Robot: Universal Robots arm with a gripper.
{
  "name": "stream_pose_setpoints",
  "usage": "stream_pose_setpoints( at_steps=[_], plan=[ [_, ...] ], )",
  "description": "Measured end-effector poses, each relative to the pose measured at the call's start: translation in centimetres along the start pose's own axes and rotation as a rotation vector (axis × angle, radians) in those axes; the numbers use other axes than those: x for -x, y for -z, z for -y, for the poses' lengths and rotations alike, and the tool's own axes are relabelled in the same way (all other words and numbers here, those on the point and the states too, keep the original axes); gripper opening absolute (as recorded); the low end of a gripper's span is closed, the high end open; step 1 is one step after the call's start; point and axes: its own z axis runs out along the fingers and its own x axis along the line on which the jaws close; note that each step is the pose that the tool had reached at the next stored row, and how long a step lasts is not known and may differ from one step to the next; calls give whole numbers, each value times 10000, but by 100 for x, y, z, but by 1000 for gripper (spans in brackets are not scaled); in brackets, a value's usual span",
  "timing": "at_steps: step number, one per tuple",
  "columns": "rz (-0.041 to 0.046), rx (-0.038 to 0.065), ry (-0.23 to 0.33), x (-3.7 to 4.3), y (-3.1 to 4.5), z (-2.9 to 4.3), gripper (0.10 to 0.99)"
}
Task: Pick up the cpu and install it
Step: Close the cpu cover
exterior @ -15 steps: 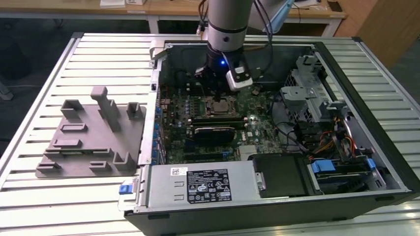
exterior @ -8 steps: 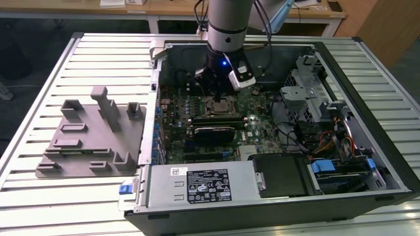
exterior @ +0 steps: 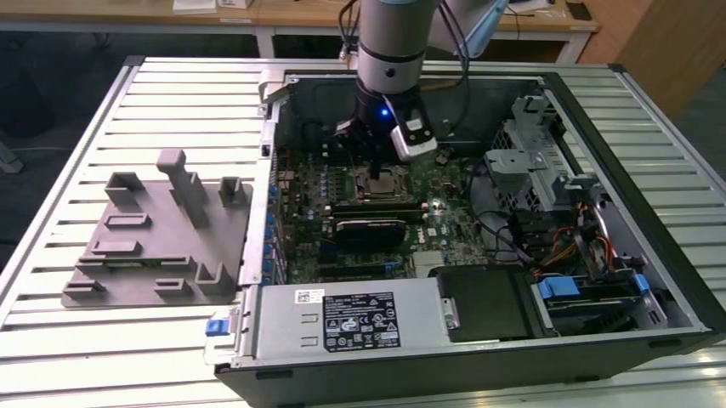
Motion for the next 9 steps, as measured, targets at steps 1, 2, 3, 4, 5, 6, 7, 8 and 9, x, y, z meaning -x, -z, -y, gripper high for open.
stream_pose_setpoints(
  at_steps=[1,2,3,4,5,6,7,8,9],
  plan=[
    [1,0,-3,-17,-7,3,106],
    [1,0,-3,-36,-15,7,106],
    [0,0,-2,-52,-21,9,106],
    [0,0,-3,-67,-28,12,106],
    [1,2,-3,-78,-37,14,106],
    [1,2,-3,-88,-47,17,106],
    [0,0,-3,-97,-57,20,106],
    [0,1,-3,-105,-67,23,106],
    [1,1,-3,-115,-77,25,106]
  ],
)
